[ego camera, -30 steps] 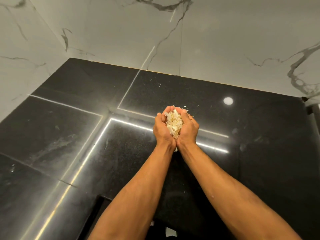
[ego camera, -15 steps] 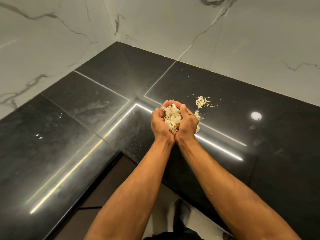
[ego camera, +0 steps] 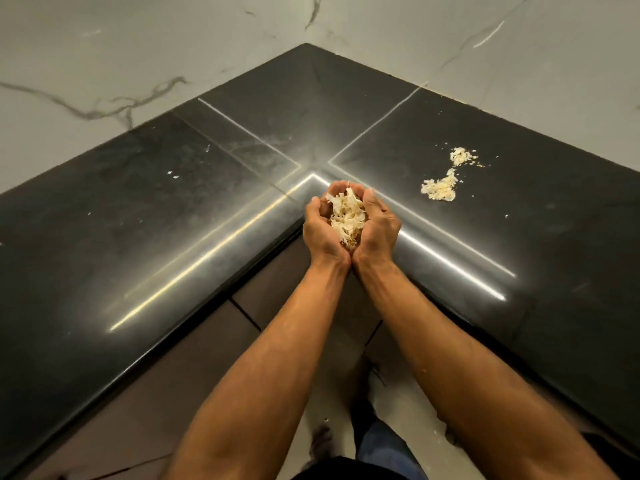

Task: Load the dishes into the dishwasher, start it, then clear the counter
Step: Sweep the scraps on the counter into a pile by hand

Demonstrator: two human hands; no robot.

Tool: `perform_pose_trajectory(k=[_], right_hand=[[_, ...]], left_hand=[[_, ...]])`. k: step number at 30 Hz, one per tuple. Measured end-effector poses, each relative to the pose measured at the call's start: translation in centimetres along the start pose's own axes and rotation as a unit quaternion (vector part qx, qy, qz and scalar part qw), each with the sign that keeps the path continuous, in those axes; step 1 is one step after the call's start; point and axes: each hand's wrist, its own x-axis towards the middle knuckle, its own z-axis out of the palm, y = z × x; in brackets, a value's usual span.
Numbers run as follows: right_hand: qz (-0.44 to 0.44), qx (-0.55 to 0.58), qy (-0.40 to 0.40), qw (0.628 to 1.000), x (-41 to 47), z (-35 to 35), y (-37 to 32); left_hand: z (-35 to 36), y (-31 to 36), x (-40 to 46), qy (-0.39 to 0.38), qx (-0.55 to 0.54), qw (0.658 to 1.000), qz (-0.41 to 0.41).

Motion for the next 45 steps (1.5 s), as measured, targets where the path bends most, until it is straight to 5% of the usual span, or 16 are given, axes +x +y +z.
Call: perform_pose_trajectory(k=[10,25,35,45], right_hand=[[0.076,-0.037,-0.067,0.994,-9.2,0.3,3.8],[0.249,-0.113,-0.133,0.953,-21.5,-3.9,17.6],[0.324,-0.153,-0.097,0.928,-26.6,-12.8,36.7],[0.328,-0.191,-0.096,0.920,-22.0,-28.3,59.7]], left_hand=[[-6.1,4.0,-7.3,0.033,-0.070,0.994,0.072],[-22.1,7.4,-17.3,0.219,-0.160,0.945,0.182],[-43.2,6.0,-19.0,0.333,-0.178,0.913,0.156],[-67.9,-3.5,-12.1,0.373,-0.177,0.902,0.123]])
